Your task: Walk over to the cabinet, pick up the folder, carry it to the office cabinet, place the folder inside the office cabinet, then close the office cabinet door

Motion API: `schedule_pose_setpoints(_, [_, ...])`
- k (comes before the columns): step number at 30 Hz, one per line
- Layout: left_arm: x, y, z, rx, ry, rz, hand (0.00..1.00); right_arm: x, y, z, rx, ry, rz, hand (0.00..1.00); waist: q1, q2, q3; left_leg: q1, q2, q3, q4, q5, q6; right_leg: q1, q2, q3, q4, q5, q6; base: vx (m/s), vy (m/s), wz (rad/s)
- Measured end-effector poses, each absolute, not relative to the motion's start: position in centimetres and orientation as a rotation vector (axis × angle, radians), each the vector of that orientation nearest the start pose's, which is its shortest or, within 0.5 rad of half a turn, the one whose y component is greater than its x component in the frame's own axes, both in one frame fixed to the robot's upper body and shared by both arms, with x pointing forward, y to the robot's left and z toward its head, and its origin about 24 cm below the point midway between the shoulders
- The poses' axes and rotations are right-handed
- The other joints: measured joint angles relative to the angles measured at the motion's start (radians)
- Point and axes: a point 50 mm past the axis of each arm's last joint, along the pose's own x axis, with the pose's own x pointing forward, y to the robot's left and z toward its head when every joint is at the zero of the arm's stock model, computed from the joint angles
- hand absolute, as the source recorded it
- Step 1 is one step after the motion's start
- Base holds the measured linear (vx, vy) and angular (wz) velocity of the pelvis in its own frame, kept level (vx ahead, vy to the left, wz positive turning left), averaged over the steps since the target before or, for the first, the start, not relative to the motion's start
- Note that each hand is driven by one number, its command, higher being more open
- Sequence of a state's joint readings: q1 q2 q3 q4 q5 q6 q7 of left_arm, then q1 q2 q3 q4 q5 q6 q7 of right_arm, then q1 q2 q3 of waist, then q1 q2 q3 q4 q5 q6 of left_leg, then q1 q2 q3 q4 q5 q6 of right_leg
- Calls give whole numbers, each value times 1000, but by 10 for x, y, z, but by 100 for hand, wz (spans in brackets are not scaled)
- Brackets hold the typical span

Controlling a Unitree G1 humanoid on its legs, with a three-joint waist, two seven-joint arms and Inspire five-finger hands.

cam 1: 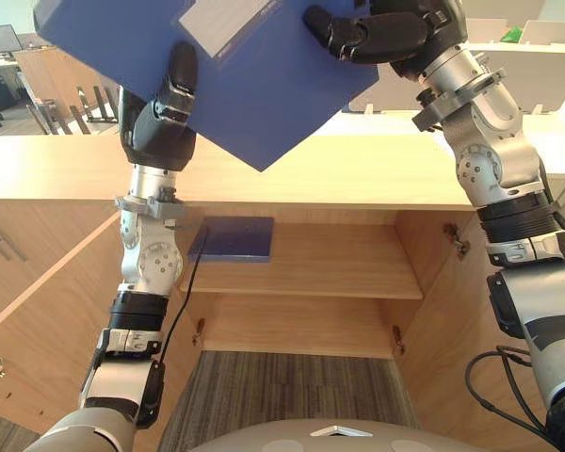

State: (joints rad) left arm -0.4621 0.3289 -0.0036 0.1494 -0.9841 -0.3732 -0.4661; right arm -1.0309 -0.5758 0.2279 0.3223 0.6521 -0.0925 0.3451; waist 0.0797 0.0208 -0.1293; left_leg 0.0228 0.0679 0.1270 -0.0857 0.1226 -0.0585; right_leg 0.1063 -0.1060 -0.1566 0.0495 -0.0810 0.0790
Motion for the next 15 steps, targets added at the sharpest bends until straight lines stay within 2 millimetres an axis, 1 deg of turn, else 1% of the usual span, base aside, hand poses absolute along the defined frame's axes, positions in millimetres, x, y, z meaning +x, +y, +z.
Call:
schedule_pose_setpoints(1, [308,187,181,-525,-753,-489,0,352,-140,310,-136,-684,626,0,0,0,0,0,0,-1,0,0,0,0,0,0,1,0,0,0,0,0])
schedule_pose_setpoints(4, [307,188,175,-527,-735,-478,0,352,-137,308,-147,-675,642,0,-1,1,-1,0,0,-3,0,0,-1,0,0,-1,3,-2,-2,0,0,0])
schedule_pose_setpoints(7, [307,189,174,-524,-731,-475,0,352,-135,307,-151,-674,649,0,-1,2,-1,-1,0,-6,0,-2,-2,0,-1,-1,3,-2,-3,0,0,0])
schedule_pose_setpoints(10, [307,193,175,-501,-727,-475,0,346,-133,309,-188,-687,670,0,0,2,-1,-3,1,-7,0,-2,-3,-1,-5,0,3,-2,-3,0,0,0])
schedule_pose_setpoints(12, [308,195,174,-454,-695,-497,0,329,-135,314,-297,-710,704,0,3,2,0,-6,4,-7,1,-2,-3,-2,-6,-1,2,-3,-4,10,-12,3])
schedule_pose_setpoints(13, [308,196,174,-438,-689,-510,0,325,-136,315,-333,-709,714,0,3,2,0,-6,4,-6,1,-2,-3,-3,-7,0,2,-3,-4,0,0,0])
schedule_pose_setpoints(14, [308,197,174,-410,-673,-538,0,315,-137,314,-412,-700,739,0,1,2,0,-8,3,-6,1,-2,-3,-4,-8,1,2,-3,-5,0,0,0])
schedule_pose_setpoints(15, [307,196,174,-378,-652,-578,0,307,-137,308,-482,-675,769,0,-2,1,-1,-7,3,-4,1,-3,-5,-4,-8,3,2,-4,-6,13,-6,-5])
